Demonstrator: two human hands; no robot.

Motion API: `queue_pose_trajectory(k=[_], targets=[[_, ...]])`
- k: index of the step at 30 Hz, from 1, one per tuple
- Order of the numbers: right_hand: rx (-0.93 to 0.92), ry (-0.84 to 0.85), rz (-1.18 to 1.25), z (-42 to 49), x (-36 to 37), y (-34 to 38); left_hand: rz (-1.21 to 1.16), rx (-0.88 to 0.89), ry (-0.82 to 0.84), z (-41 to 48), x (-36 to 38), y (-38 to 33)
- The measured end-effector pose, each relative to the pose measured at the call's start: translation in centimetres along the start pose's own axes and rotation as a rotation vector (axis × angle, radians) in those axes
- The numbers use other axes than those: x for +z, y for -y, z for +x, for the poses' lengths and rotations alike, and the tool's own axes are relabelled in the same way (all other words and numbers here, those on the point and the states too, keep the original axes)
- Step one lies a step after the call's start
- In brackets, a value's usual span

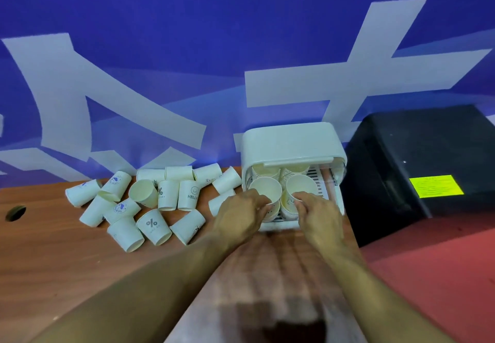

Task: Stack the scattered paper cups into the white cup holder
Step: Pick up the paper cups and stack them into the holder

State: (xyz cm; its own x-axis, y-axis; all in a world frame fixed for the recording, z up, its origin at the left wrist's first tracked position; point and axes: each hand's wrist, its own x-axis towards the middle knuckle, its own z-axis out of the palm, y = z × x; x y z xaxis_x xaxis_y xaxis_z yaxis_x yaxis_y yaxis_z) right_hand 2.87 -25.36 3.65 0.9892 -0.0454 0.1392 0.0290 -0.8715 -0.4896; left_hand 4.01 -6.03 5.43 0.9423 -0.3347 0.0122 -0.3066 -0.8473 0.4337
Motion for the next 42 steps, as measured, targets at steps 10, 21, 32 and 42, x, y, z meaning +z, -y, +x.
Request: queue_pose_trajectory(k=[10,21,32,42], targets=[[0.026,0.162,0.003,-0.1,2.9,-2.5,-0.038,0.007,-0.091,0.5,1.3,0.9],[0.017,0.239,-0.041,0.0,5.5,-3.0,-0.126,0.025,-0.020,0.3,2.6,2.0],[-0.033,0.124,0.022,-0.3,6.0,-3.4,-0.103,-0.073,0.140,0.7,4.9,2.5],[-0.024,0.090,0.060,-0.3,5.8,-3.1,-0.112,-0.170,0.180,1.8,5.2,2.4]])
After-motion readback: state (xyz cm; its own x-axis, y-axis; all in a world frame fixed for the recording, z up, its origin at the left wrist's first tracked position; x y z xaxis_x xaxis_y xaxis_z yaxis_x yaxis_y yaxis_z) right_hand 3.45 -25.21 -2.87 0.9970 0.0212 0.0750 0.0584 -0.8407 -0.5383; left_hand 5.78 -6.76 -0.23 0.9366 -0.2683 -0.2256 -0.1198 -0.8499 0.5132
